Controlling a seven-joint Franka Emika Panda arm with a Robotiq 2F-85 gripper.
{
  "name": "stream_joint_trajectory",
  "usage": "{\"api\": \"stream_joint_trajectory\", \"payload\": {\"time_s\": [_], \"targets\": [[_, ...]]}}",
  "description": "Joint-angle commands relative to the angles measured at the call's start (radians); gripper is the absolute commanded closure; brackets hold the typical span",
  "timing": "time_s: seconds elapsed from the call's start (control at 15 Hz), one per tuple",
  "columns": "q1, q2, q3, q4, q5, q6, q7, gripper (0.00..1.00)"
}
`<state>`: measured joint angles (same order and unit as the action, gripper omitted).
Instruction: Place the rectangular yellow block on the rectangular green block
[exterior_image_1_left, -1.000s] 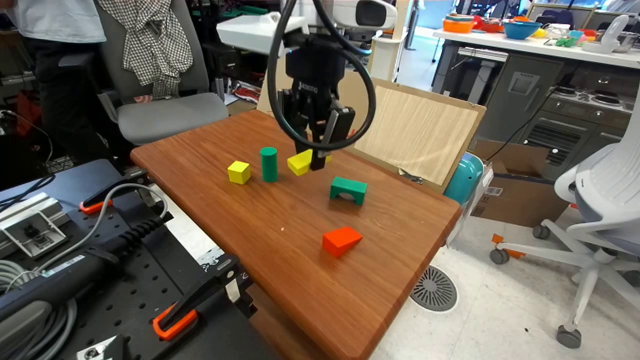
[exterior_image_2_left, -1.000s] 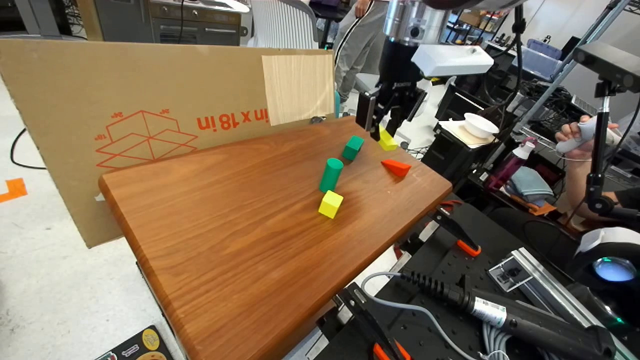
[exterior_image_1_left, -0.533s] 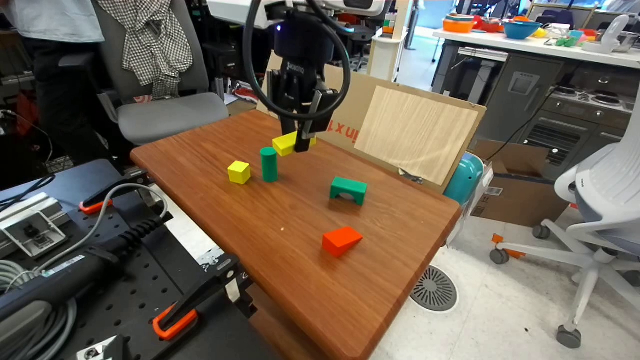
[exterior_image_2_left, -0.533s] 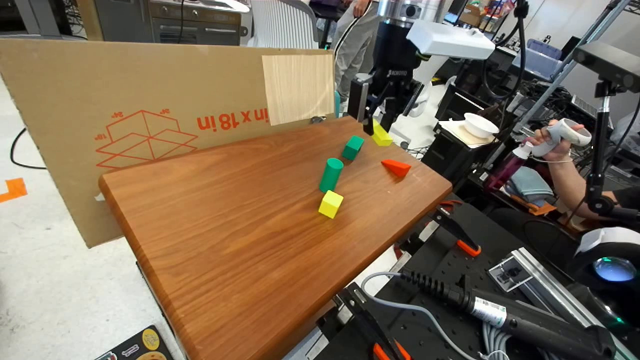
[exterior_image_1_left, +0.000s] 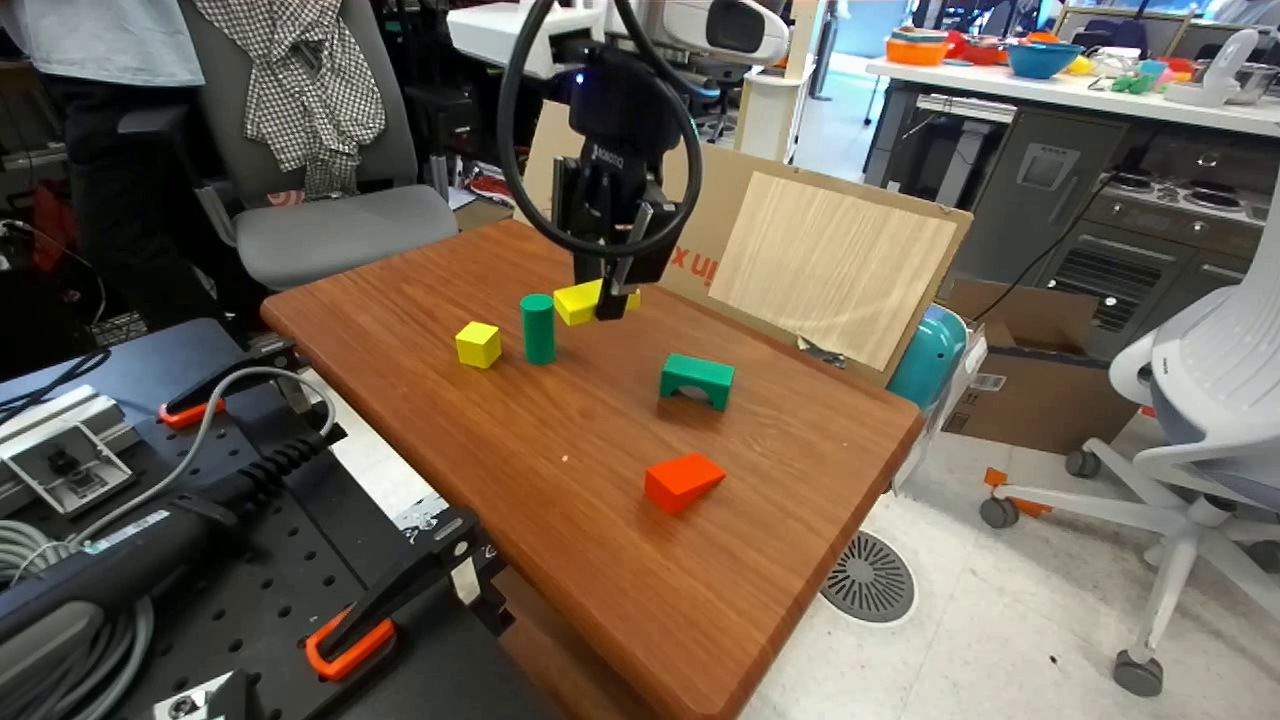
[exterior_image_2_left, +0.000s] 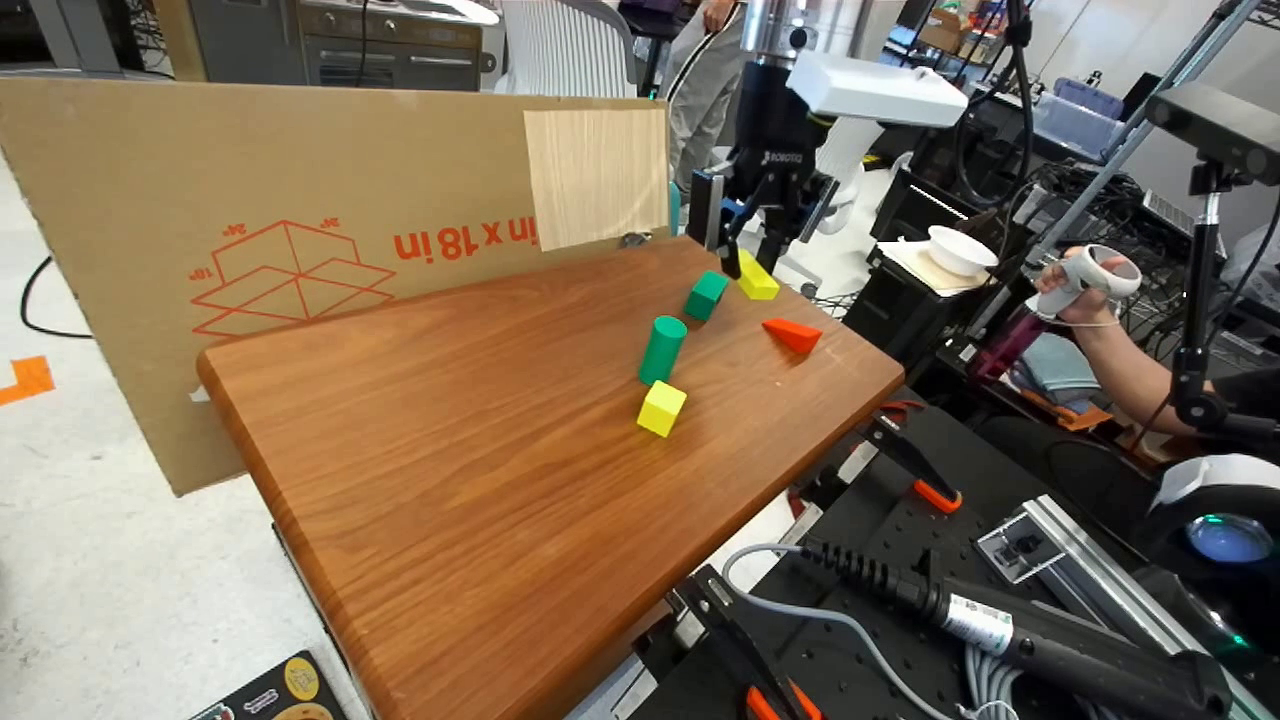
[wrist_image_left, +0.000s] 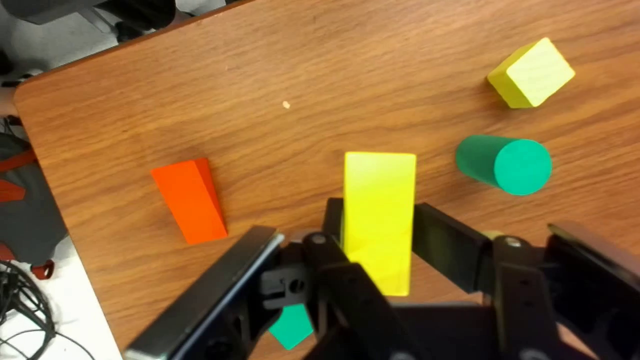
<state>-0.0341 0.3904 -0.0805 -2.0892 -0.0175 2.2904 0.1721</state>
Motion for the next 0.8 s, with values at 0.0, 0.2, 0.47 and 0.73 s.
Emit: {"api": "stream_joint_trajectory", "payload": {"time_s": [0.0, 0.2, 0.47, 0.73], "targets": [[-0.015, 0.071, -0.018, 0.073, 0.024, -0.039, 0.042, 0.87], [-0.027, 0.133, -0.03, 0.121, 0.037, -0.049, 0.071, 0.87], [-0.045, 0.189, -0.041, 0.188, 0.06, -0.065, 0.09, 0.87], [-0.061, 0.207, -0.039, 0.233, 0.076, -0.083, 0.08, 0.87]]}}
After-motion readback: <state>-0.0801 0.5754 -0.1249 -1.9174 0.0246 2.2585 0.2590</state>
